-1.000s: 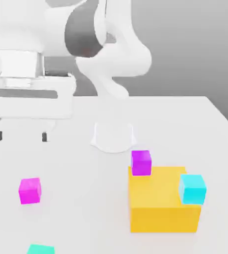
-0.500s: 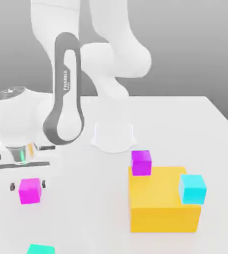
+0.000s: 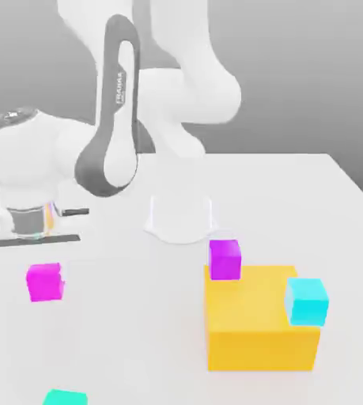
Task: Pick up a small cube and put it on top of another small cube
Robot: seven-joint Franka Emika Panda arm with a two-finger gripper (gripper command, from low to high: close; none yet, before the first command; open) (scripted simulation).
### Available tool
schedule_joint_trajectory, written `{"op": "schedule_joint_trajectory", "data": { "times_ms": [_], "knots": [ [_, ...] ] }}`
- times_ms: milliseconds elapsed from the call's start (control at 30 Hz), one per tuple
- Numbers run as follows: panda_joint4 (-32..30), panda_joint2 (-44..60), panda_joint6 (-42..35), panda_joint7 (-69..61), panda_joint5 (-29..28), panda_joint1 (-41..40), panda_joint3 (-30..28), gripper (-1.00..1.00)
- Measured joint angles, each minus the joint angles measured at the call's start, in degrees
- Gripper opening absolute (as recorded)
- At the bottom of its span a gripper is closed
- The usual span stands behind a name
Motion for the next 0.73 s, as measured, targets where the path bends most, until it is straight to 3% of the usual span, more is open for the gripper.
{"op": "schedule_joint_trajectory", "data": {
  "times_ms": [433,600,633,733],
  "knots": [
    [9.2,-11.2,-20.0,26.2,-3.3,26.0,19.1,-1.00],
    [8.1,-5.4,-13.1,29.6,-4.3,28.4,22.1,-1.00],
    [7.9,-4.5,-11.9,29.7,-4.4,28.6,22.0,1.00],
    [7.9,-4.5,-11.9,29.7,-4.4,28.6,22.0,1.00]
  ]
}}
